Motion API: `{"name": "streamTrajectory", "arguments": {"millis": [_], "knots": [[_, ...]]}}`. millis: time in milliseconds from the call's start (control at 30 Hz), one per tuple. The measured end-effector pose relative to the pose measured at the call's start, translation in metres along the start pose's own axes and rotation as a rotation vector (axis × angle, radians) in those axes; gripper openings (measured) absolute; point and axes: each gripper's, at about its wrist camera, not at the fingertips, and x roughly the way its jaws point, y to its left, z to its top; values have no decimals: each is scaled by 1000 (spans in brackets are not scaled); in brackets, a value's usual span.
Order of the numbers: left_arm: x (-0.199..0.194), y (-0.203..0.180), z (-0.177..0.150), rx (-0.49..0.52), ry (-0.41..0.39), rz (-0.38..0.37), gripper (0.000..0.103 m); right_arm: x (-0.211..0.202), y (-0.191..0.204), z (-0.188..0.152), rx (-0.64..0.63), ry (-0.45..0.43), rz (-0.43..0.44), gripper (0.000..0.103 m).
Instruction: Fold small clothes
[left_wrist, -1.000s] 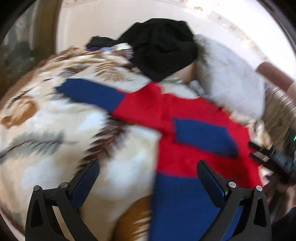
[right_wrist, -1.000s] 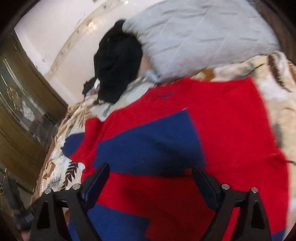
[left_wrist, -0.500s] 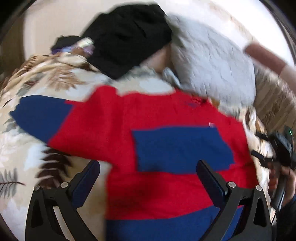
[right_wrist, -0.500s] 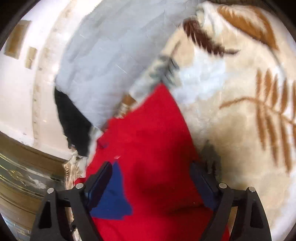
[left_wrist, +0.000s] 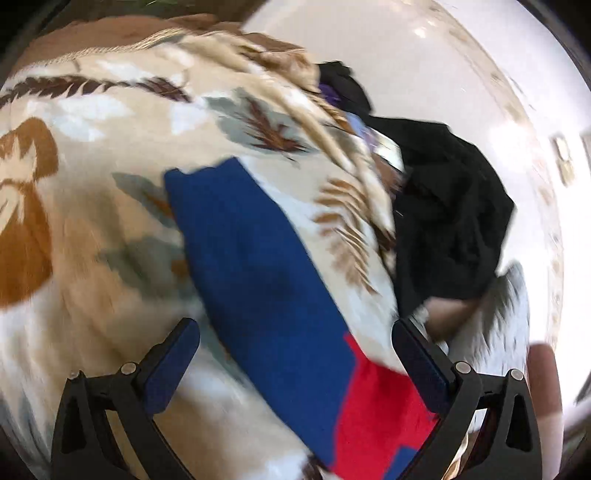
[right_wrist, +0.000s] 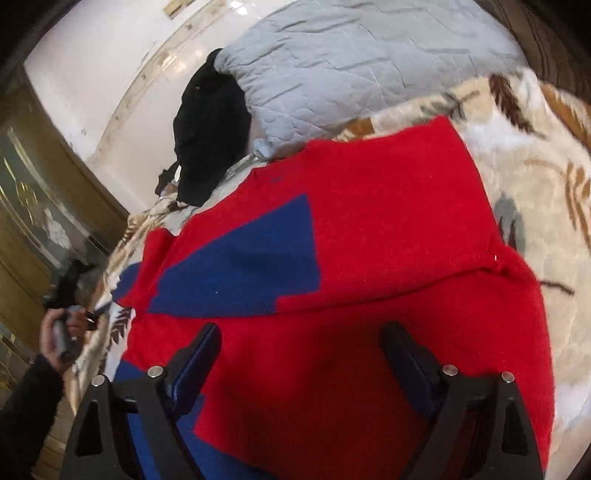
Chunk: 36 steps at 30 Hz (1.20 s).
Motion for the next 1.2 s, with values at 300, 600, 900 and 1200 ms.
{"name": "streamTrajectory", "arguments": {"millis": [300,600,900,1200], "knots": [[14,-6,21,127,33,214,8,-1,4,-3,-12,-1,0,93],[-96,-233,-115,891,-207,-74,7,-6,-1,-3,15,-18,34,93],[-21,-286,-341,1315,150,-122,76,-31,-15,-4,130,-59,90,93],[-3,-175,-250,902,142,106,75,-69,-43,0,388,-128,207,93]]}}
